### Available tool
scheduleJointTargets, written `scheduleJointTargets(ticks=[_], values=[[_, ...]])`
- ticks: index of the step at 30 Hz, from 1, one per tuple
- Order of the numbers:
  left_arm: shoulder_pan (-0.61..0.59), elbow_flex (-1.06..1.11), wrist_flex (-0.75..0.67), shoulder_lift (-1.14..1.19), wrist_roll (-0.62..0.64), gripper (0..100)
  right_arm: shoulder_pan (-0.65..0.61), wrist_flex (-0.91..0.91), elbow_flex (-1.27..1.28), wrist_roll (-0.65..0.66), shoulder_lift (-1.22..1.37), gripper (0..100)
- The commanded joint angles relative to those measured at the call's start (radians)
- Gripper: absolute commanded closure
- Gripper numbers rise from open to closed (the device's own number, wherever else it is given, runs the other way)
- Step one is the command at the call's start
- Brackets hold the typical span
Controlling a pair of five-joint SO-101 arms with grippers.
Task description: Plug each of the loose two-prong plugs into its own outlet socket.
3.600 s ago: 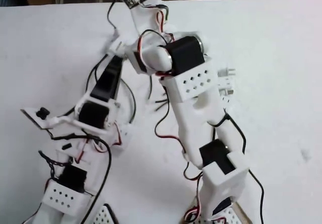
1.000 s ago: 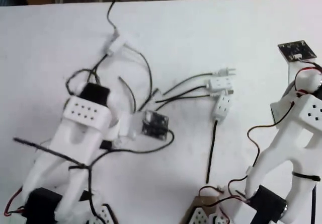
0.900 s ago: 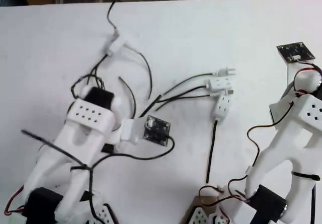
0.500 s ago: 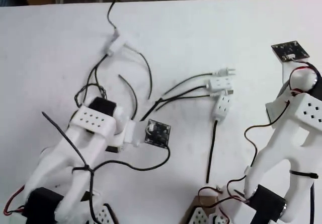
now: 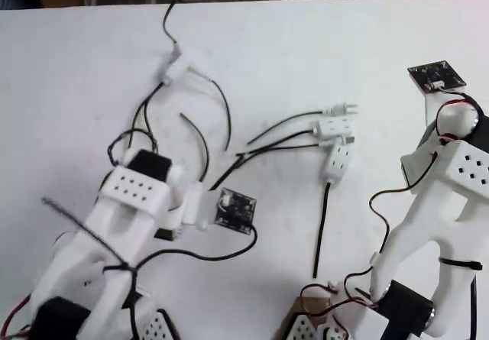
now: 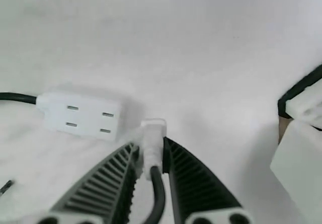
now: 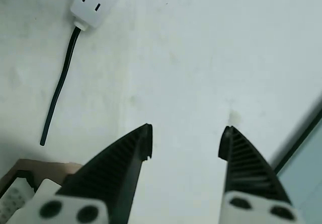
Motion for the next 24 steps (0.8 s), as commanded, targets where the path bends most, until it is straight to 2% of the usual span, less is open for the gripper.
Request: scheduleJointTargets(ticks=[1,11,16,19,24], values=[[0.004,-0.009,-0.014,-0.084,-0.436,98,-0.010,-0.002,-0.005,0.008,-0.028,77.9],[-0.018,-0.009,-0.242,0.081,-0.442,98,-0.008,-0.004,-0.005,0.008,-0.028,77.9],[-0.036,-0.009,-0.242,0.133,-0.445,98,-0.008,-0.004,-0.005,0.009,-0.028,77.9],[-0.070,-0.009,-0.238,0.131,-0.493,98,-0.008,-0.004,-0.005,0.009,-0.028,77.9],[-0.107,-0.040,-0.144,0.131,-0.528,98,-0.008,-0.004,-0.005,0.009,-0.027,77.9]])
